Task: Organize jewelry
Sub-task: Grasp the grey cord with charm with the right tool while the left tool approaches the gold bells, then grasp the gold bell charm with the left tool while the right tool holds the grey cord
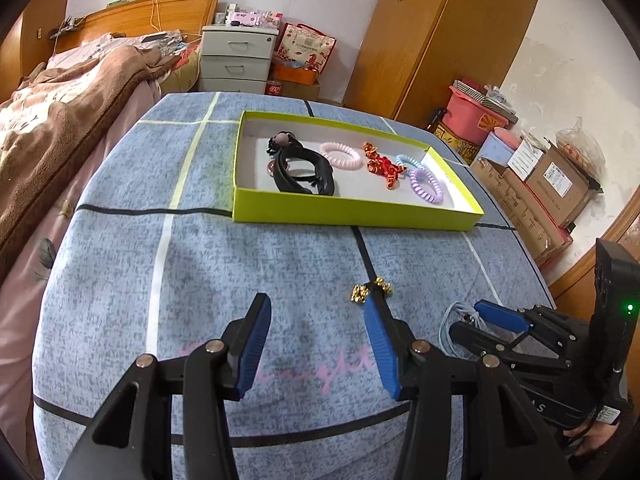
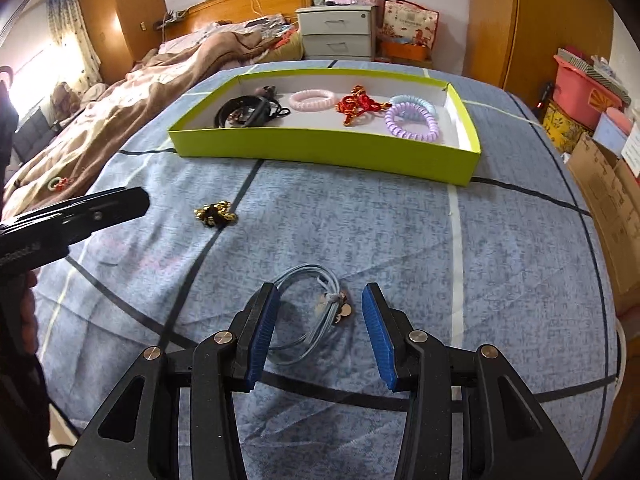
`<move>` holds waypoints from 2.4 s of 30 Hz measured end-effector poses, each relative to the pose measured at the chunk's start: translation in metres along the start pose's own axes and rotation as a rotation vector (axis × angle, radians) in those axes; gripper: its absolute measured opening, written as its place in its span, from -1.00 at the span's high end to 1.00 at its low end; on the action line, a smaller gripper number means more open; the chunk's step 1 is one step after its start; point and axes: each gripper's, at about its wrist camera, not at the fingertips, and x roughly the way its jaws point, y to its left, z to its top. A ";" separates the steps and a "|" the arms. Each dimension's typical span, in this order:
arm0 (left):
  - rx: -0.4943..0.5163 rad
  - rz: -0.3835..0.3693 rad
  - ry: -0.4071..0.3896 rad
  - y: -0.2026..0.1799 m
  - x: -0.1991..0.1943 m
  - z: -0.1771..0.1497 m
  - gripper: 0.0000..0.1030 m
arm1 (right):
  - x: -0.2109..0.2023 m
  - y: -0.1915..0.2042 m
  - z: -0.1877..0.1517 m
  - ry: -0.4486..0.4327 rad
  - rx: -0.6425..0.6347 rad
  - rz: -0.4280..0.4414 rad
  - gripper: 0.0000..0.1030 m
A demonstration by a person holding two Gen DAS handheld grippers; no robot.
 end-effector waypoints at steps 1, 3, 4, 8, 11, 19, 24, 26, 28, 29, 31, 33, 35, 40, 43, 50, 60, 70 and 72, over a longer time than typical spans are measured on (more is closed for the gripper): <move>-0.001 0.001 0.001 0.001 0.000 -0.001 0.02 | 0.000 0.000 -0.001 0.001 0.001 -0.006 0.13; 0.004 0.001 0.000 0.001 -0.001 -0.003 0.02 | 0.001 -0.001 -0.001 0.001 0.003 -0.023 0.13; 0.001 -0.001 0.000 0.001 0.000 -0.003 0.02 | 0.000 -0.001 -0.002 -0.002 0.010 -0.021 0.13; 0.002 -0.001 0.013 -0.002 0.004 -0.003 0.01 | -0.002 -0.007 -0.005 -0.017 0.030 -0.006 0.13; 0.005 -0.006 0.020 -0.004 0.007 -0.003 0.01 | -0.003 -0.009 -0.006 -0.025 0.037 -0.009 0.26; 0.020 -0.004 0.044 -0.011 0.016 -0.002 0.01 | -0.008 -0.021 -0.009 -0.036 0.053 0.008 0.65; 0.037 -0.004 0.057 -0.019 0.021 0.000 0.01 | -0.011 -0.026 -0.009 -0.048 0.064 0.016 0.65; 0.053 -0.002 0.066 -0.023 0.024 0.001 0.01 | -0.014 -0.030 -0.009 -0.058 0.073 0.017 0.65; 0.074 -0.006 0.070 -0.029 0.026 0.002 0.01 | -0.018 -0.034 -0.008 -0.070 0.087 0.014 0.65; 0.084 -0.010 0.071 -0.033 0.028 0.002 0.01 | -0.019 -0.036 -0.007 -0.075 0.092 0.013 0.65; 0.095 -0.011 0.080 -0.038 0.033 0.005 0.01 | -0.023 -0.041 -0.006 -0.083 0.102 0.017 0.65; 0.105 0.001 0.076 -0.043 0.038 0.007 0.01 | -0.025 -0.044 -0.005 -0.088 0.105 0.020 0.65; 0.120 0.006 0.086 -0.047 0.043 0.009 0.01 | -0.027 -0.046 -0.003 -0.093 0.106 0.026 0.65; 0.161 0.045 0.097 -0.056 0.051 0.009 0.01 | -0.030 -0.049 0.000 -0.104 0.110 0.034 0.65; 0.178 0.066 0.098 -0.059 0.053 0.009 0.01 | -0.031 -0.048 0.001 -0.107 0.103 0.035 0.65; 0.174 0.072 0.095 -0.058 0.053 0.009 0.37 | -0.031 -0.047 0.003 -0.114 0.095 0.034 0.65; 0.177 0.070 0.098 -0.058 0.051 0.009 0.59 | -0.029 -0.046 0.004 -0.109 0.095 0.034 0.65; 0.170 0.065 0.084 -0.058 0.047 0.011 0.59 | -0.030 -0.045 0.005 -0.112 0.095 0.034 0.65; 0.173 0.060 0.082 -0.059 0.045 0.011 0.59 | -0.030 -0.045 0.005 -0.115 0.093 0.032 0.65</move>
